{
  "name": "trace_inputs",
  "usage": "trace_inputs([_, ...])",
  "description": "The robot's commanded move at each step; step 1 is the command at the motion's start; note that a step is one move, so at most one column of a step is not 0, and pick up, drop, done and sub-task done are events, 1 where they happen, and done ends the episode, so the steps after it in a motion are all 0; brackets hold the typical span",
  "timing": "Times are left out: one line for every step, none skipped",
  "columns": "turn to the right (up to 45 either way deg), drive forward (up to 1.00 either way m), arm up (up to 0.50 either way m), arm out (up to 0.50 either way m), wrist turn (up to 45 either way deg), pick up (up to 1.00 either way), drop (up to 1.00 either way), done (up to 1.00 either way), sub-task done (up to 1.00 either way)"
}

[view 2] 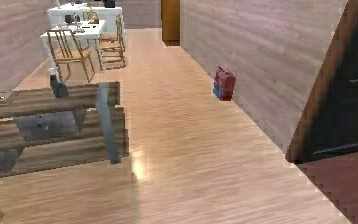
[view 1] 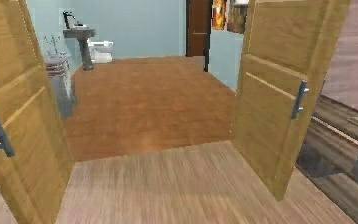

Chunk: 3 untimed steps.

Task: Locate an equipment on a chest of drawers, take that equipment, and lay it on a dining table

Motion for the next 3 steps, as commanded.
trace_inputs([0.0, 1.0, 0.0, 0.0, 0.0, 0.0, 0.0, 0.0, 0.0])
trace_inputs([0.0, 1.0, 0.0, 0.0, 0.0, 0.0, 0.0, 0.0, 0.0])
trace_inputs([0.0, 1.0, 0.0, 0.0, 0.0, 0.0, 0.0, 0.0, 0.0])
